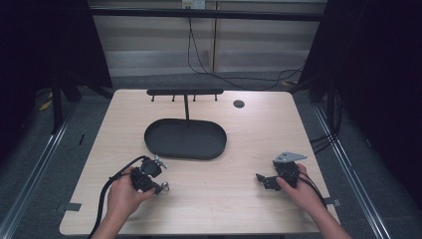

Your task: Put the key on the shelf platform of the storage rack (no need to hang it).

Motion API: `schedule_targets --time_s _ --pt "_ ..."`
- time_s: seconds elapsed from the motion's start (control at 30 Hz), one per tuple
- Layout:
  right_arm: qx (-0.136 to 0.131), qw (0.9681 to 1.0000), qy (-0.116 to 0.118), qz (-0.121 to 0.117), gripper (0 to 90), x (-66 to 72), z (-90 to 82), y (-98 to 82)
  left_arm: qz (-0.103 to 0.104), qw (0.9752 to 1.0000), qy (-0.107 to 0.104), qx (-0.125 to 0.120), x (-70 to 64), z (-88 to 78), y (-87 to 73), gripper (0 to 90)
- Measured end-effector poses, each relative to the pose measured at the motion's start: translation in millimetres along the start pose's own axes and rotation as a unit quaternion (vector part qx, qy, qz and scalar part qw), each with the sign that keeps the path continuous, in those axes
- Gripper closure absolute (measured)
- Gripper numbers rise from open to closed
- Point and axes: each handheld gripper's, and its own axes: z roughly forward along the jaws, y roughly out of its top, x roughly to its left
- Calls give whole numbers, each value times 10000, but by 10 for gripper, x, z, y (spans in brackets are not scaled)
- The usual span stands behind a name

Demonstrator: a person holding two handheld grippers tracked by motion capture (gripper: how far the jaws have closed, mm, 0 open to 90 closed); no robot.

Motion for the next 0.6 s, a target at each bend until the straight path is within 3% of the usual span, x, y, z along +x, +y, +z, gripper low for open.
schedule_targets --time_s 0.27,0.47,0.6 --pt "-1 10000 1 -1 119 0 0 0 -107 9999 55 98 25 -20 8 854" --pt "6 10000 -3 9 119 1 -1 0 -174 9997 -65 129 52 -103 22 854" --pt "-2 10000 0 -5 119 -1 0 0 -106 9997 -108 188 52 -179 83 854"
